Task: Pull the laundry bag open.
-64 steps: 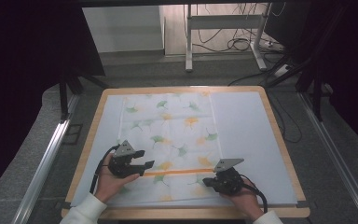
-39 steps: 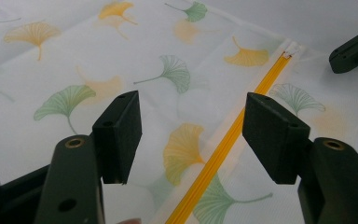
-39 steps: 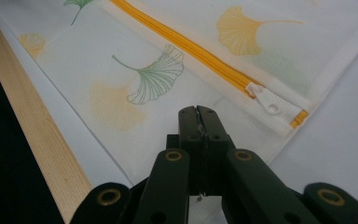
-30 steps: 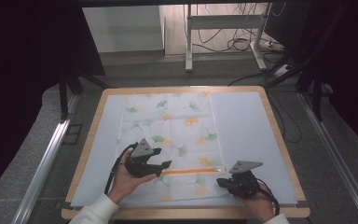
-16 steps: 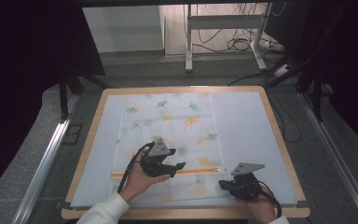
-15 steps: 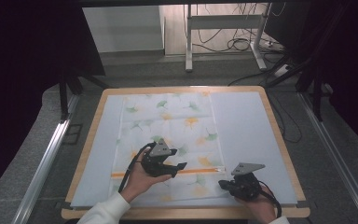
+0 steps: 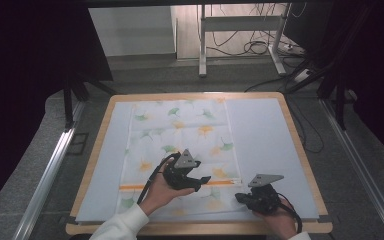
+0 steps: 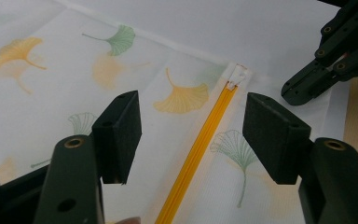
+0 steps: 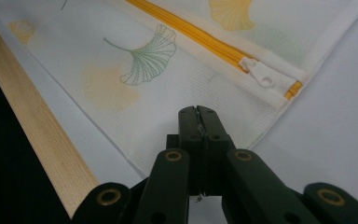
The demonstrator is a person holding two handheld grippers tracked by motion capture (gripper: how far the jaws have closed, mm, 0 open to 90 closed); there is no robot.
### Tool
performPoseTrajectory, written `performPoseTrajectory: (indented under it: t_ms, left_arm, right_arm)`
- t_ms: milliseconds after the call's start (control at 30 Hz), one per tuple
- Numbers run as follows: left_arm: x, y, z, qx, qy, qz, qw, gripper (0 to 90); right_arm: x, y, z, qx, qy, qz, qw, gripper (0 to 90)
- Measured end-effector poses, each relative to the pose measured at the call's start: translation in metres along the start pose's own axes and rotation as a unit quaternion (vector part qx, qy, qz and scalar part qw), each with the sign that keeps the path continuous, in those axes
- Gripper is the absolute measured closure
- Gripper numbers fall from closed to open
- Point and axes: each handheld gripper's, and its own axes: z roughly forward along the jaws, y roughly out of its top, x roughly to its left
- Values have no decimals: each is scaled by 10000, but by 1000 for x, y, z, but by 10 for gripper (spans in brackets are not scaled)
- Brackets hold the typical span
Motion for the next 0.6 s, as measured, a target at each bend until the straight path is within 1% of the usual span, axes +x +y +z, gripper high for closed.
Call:
performPoseTrajectory:
  t_ms: [133,233,400,500,600]
  left_arm:
    - [-2,2,4,40,-24,34,10000,369]
    - [-5,7,9,52,-61,88,9999,368]
    - [-7,11,12,45,-99,108,9999,368]
    - [-9,15,17,60,-113,129,9998,369]
    - [-11,18,21,85,-129,156,9998,368]
  right_arm:
    - [0,0,0,31,-14,13,10000,889]
    - [1,0,1,54,-22,26,10000,886]
    - [2,0,1,35,-34,1,10000,886]
    - [1,0,2,84,-22,26,10000,888]
    - [1,0,3,109,-40,0,9999,890]
